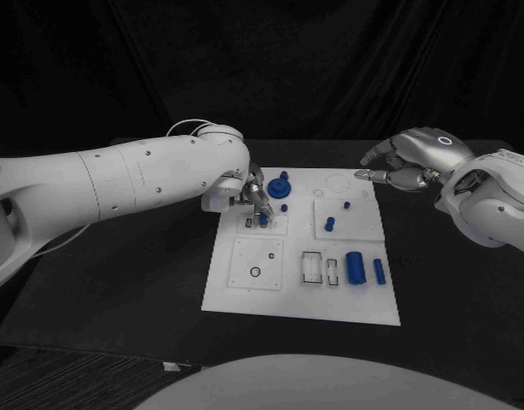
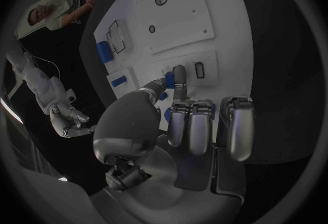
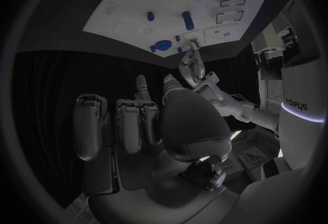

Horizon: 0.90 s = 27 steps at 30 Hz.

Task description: Assemble the parts on the task board

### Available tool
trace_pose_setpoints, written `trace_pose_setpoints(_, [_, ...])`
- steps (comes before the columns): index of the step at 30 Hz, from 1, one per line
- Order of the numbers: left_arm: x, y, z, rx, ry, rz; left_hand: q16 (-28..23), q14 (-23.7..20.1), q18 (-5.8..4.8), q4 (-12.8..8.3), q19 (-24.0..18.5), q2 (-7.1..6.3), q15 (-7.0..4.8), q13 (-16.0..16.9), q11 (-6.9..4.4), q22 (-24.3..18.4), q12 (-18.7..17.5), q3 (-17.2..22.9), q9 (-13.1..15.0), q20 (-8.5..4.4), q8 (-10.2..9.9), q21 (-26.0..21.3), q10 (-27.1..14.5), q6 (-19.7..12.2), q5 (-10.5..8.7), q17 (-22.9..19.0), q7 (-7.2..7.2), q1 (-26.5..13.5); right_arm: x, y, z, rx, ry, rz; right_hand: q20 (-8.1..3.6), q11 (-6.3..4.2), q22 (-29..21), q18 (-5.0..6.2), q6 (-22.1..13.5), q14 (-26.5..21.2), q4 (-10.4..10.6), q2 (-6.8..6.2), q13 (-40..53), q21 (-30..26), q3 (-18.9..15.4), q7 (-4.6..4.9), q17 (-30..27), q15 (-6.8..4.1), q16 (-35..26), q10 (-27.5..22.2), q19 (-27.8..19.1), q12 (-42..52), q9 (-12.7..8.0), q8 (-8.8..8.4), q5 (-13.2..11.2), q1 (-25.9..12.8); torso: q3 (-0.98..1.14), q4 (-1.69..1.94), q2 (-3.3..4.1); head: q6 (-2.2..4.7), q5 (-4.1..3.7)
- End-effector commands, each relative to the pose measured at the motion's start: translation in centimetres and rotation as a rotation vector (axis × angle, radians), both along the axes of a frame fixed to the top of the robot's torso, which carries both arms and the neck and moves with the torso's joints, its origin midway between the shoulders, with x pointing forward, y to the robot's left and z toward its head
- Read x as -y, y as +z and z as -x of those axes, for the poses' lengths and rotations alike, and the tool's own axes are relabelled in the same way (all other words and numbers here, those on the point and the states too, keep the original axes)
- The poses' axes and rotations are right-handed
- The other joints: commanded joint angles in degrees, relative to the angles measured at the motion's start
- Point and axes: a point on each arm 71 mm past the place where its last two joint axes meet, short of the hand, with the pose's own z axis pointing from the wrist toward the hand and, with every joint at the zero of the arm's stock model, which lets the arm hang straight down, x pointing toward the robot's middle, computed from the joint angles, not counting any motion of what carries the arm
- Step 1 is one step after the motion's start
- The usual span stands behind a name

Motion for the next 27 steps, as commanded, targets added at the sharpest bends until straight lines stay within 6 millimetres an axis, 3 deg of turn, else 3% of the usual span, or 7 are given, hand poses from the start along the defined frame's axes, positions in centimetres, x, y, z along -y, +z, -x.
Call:
trace_pose_setpoints(1, [0.20, -0.12, 0.12, -0.010, -0.010, 0.016, 0.1, 6.0, 0.33, -0.1, 0.0, 0.26, -0.15, 15.1, -0.29, 8.4, 0.2, 0.4, 0.1, -0.07, -0.4, -0.2, 6.2, -0.4, 0.07, 15.1, -0.15, -0.2, 0.04, 0.01, 0.06, 0.008, -0.006, -0.006, 0.46, 0.48, 12.9, 1.18, 0.1, 5.9, -0.2, 0.16, 15.1, -0.3, -0.2, 0.22, 15.1, 0.43, 0.1, 5.9, 2.9, 0.1, -0.1, -0.30, 0.3, 0.4, 0.00, 0.01, 0.03, 0.01, 0.01])
trace_pose_setpoints(27, [-0.05, -0.61, 0.22, -0.013, -0.001, 0.019, 0.1, 6.0, 0.41, -0.1, -0.2, 0.26, -0.13, 15.1, -0.25, 8.1, 0.2, 0.6, 0.1, -0.05, -0.4, -0.4, 6.2, -0.5, 0.11, 15.1, -0.10, -0.2, 0.01, 0.01, 0.08, 0.007, -0.005, -0.006, 0.47, 0.50, 12.9, 1.19, 0.2, 5.9, -0.1, 0.15, 15.1, -0.3, -0.2, 0.23, 15.1, 0.44, 0.1, 5.9, 2.9, 0.1, -0.1, -0.29, 0.4, 0.5, 0.01, 0.02, 0.00, 0.01, -0.02])
